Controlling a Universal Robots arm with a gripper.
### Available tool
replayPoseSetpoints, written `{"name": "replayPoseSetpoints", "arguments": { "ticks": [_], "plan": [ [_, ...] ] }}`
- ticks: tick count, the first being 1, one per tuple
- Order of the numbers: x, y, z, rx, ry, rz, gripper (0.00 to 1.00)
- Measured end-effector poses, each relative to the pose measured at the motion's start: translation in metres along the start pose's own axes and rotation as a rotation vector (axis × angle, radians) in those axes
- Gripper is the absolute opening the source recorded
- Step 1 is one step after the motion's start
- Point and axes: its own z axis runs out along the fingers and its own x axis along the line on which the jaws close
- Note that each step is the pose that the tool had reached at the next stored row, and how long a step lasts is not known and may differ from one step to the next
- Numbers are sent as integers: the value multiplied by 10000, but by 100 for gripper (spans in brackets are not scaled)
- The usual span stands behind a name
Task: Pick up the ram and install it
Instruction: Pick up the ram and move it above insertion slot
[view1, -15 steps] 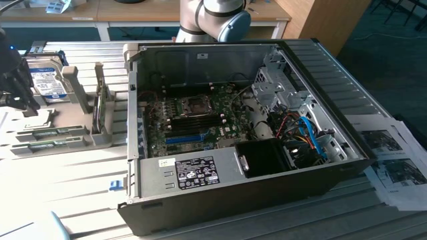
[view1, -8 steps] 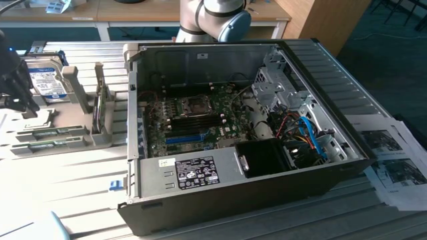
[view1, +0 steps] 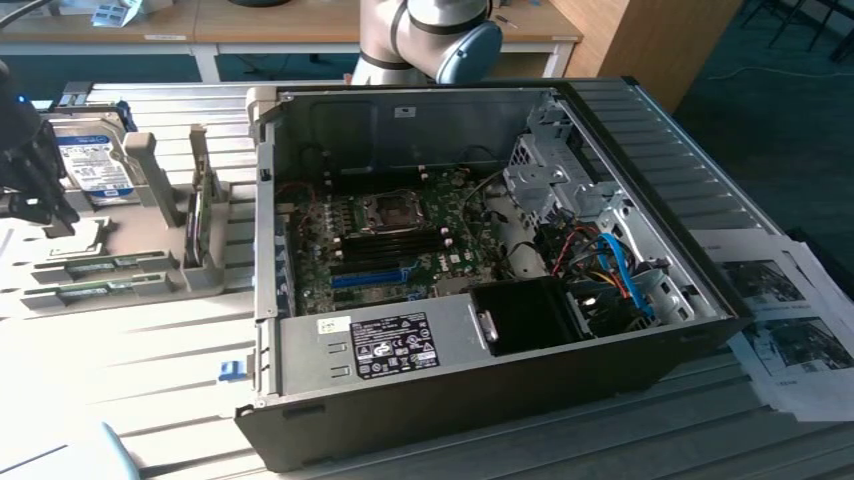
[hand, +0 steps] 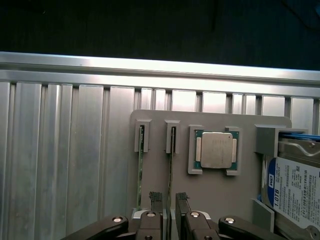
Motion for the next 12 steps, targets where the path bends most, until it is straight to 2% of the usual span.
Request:
{"name": "replayPoseSetpoints", "arguments": {
  "ticks": [12],
  "plan": [
    [10,-1,98,0,0,0,25]
  ]
}}
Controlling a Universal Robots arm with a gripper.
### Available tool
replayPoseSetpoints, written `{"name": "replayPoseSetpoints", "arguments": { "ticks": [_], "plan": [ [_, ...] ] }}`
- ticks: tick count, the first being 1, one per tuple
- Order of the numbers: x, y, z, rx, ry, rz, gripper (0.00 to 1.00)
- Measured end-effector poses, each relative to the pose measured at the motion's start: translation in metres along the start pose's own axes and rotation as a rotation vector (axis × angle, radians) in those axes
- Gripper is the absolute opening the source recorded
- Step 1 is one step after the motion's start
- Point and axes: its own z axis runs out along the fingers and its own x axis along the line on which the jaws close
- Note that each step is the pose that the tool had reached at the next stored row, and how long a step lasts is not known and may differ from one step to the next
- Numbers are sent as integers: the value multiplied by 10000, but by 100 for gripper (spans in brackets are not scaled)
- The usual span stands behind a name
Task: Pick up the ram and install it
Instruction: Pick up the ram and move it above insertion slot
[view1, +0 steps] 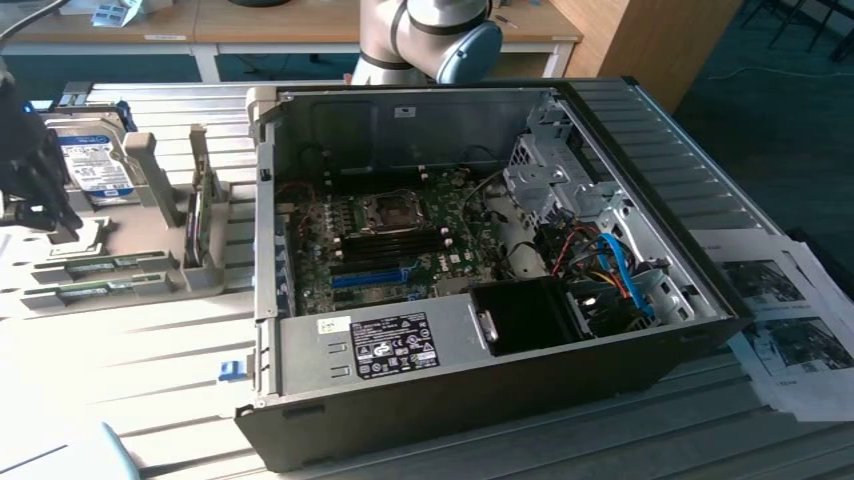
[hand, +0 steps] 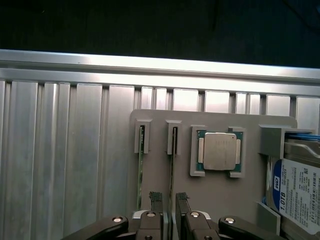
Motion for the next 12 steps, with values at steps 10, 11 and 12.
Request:
{"name": "replayPoseSetpoints", "arguments": {
  "ticks": [10,11,12],
  "plan": [
    [4,-1,128,1,-1,0,25],
    [4,-1,138,0,0,-1,25],
    [5,-1,150,1,0,-1,25]
  ]
}}
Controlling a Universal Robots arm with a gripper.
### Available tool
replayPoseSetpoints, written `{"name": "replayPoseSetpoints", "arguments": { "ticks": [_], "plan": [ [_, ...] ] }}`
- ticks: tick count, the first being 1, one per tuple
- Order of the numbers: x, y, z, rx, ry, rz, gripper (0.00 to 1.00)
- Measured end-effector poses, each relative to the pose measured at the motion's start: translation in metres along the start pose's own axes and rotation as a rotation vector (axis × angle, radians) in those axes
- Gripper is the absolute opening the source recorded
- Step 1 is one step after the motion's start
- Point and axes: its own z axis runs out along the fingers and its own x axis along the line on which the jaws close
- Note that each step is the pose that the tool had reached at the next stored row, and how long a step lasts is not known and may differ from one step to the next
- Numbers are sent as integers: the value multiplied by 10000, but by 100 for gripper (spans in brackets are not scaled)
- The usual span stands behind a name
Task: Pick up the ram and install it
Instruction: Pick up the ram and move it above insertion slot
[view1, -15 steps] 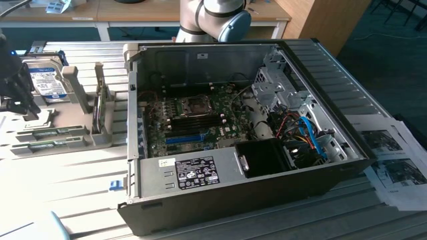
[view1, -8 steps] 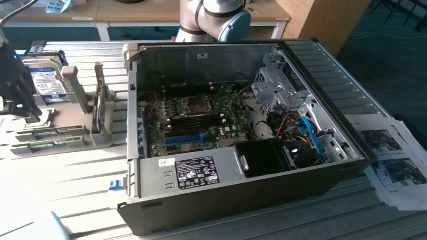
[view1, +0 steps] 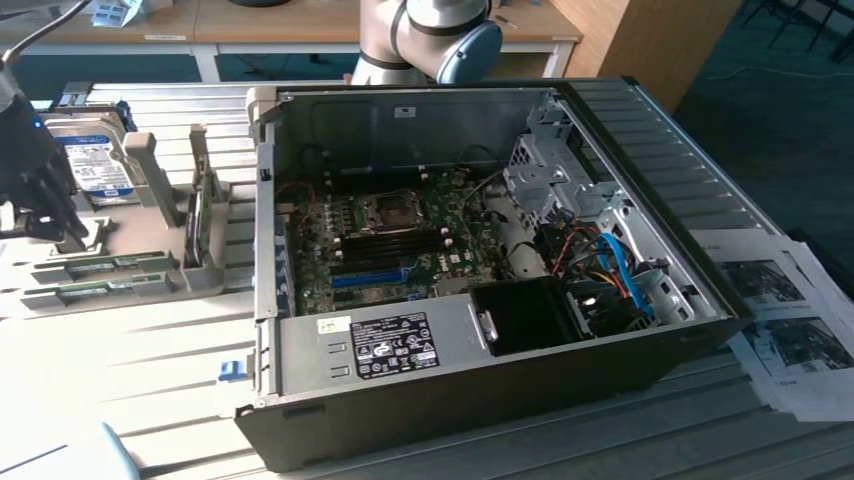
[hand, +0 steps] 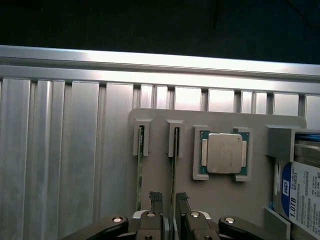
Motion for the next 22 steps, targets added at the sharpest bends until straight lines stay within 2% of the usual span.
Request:
{"name": "replayPoseSetpoints", "arguments": {
  "ticks": [6,13,22],
  "plan": [
    [1,0,50,0,0,1,25],
    [3,0,56,1,-2,2,25],
    [71,2,53,0,0,0,25]
  ]
}}
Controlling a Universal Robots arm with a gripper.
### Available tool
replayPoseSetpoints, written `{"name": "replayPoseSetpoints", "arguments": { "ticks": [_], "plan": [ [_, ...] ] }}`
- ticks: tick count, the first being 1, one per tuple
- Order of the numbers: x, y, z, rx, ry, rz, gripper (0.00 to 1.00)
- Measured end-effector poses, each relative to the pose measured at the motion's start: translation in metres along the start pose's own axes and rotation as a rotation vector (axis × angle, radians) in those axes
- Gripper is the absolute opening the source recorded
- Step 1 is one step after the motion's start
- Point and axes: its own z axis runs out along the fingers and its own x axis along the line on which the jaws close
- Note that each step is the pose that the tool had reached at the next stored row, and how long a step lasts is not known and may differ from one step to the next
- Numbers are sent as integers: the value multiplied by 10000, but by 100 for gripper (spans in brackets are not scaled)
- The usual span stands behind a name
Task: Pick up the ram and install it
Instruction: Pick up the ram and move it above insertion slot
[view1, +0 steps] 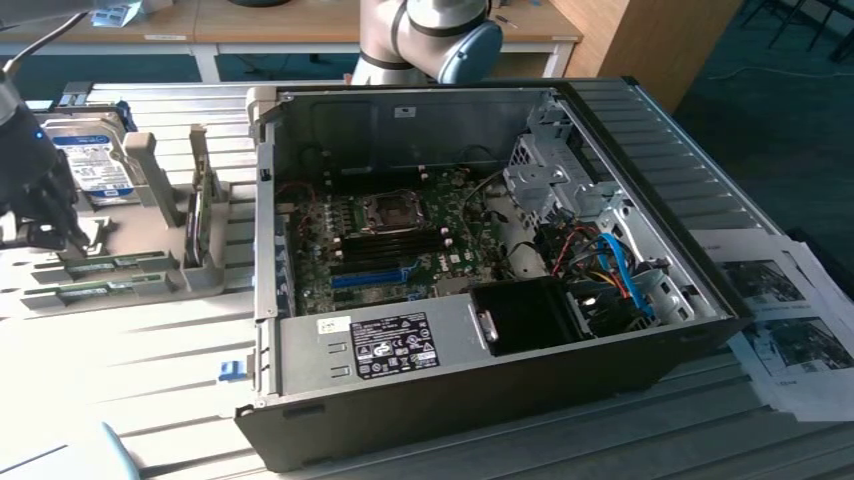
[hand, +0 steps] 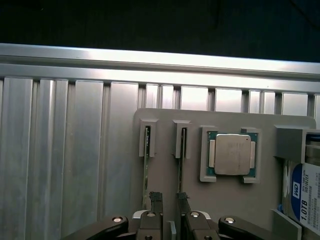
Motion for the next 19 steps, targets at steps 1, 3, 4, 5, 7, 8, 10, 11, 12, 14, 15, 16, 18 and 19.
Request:
{"name": "replayPoseSetpoints", "arguments": {
  "ticks": [1,3,4,5,7,8,10,11,12,14,15,16,18,19],
  "plan": [
    [9,0,0,0,0,0,25],
    [29,1,-1,0,0,1,25],
    [40,1,-1,0,0,0,25],
    [50,1,-1,0,0,0,25],
    [73,2,-2,-1,0,0,25],
    [84,2,-2,0,0,1,25],
    [106,3,-3,0,0,0,25],
    [117,3,-3,0,0,0,25],
    [126,3,-3,0,0,0,25],
    [142,4,-4,-1,0,0,25],
    [143,3,-4,-1,1,0,25],
    [143,4,-4,0,0,1,25],
    [143,4,-4,0,0,1,25],
    [144,4,-4,0,0,1,25]
  ]
}}
